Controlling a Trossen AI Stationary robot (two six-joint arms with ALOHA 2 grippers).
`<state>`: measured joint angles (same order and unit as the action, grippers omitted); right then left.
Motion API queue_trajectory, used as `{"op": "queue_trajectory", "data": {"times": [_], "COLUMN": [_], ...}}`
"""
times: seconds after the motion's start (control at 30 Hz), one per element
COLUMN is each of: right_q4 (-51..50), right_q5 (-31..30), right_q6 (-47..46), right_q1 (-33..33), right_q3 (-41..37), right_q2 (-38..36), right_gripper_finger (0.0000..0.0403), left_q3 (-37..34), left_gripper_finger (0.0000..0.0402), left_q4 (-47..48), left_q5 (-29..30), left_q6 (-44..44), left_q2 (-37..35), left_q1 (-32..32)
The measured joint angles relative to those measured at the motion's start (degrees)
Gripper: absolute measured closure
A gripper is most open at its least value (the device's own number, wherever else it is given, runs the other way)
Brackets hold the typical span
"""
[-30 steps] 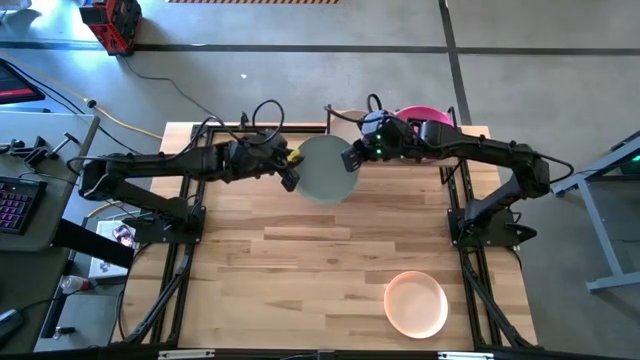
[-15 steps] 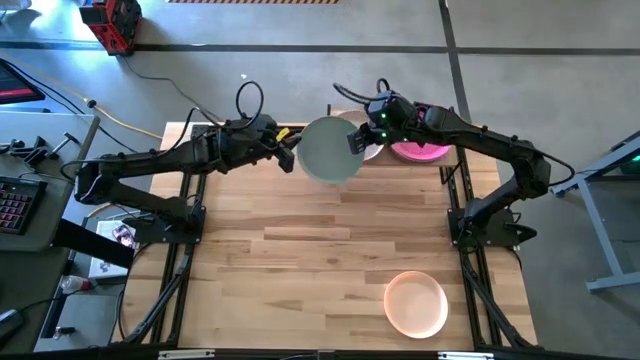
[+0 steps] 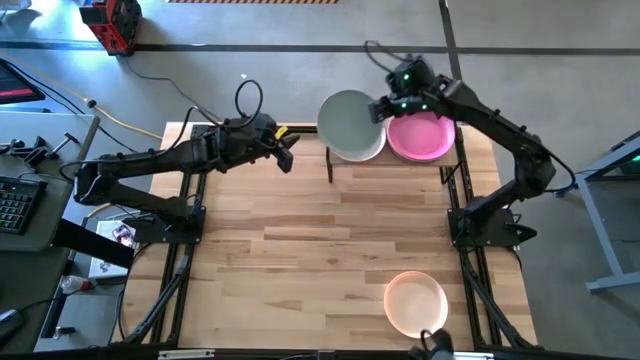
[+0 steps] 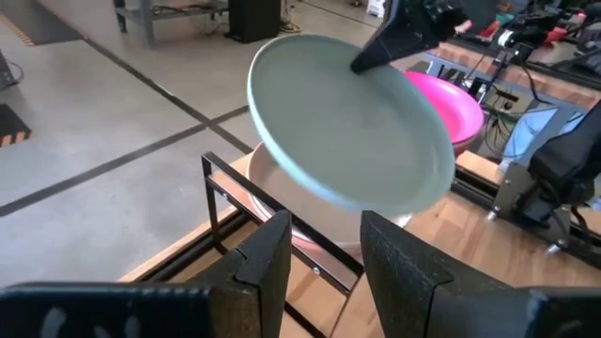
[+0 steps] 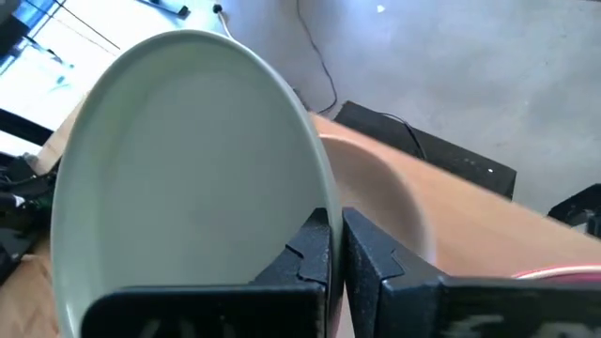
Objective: Place and stack plates onto a shelf
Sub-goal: Stack the blue plate on the gray plate on the shelf
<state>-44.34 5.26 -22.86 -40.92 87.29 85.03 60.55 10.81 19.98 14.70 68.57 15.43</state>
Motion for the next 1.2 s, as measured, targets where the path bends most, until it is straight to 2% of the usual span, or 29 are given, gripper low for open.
{"op": "queue_trajectory", "data": {"times": [0.2,0.3,0.77,0.93,1.2], "right_q4": [-1.5,-4.1,-7.4,-8.8,-8.1], "right_q5": [7.9,9.7,8.0,4.4,3.9], "right_q6": [3.6,5.2,6.4,6.5,6.2], "right_q1": [-7.2,-9.3,-9.4,-8.2,-6.1], "right_q3": [0.0,0.0,0.0,0.0,0.0], "right_q2": [0.5,2.1,5.5,5.5,7.4], "right_gripper_finger": [0.0403,0.0403,0.0403,0.0403,0.0403], "left_q3": [0.0,0.0,0.0,0.0,0.0], "left_gripper_finger": [0.0284,0.0284,0.0284,0.0284,0.0284], "left_q4": [0.0,0.0,0.0,-0.1,-0.1], "left_q5": [0.1,0.2,0.2,0.2,0.1], "left_q6": [0.0,0.0,0.1,0.1,0.1], "left_q2": [0.0,0.0,0.0,0.0,0.0], "left_q1": [1.3,2.4,7.6,8.4,8.6]}}
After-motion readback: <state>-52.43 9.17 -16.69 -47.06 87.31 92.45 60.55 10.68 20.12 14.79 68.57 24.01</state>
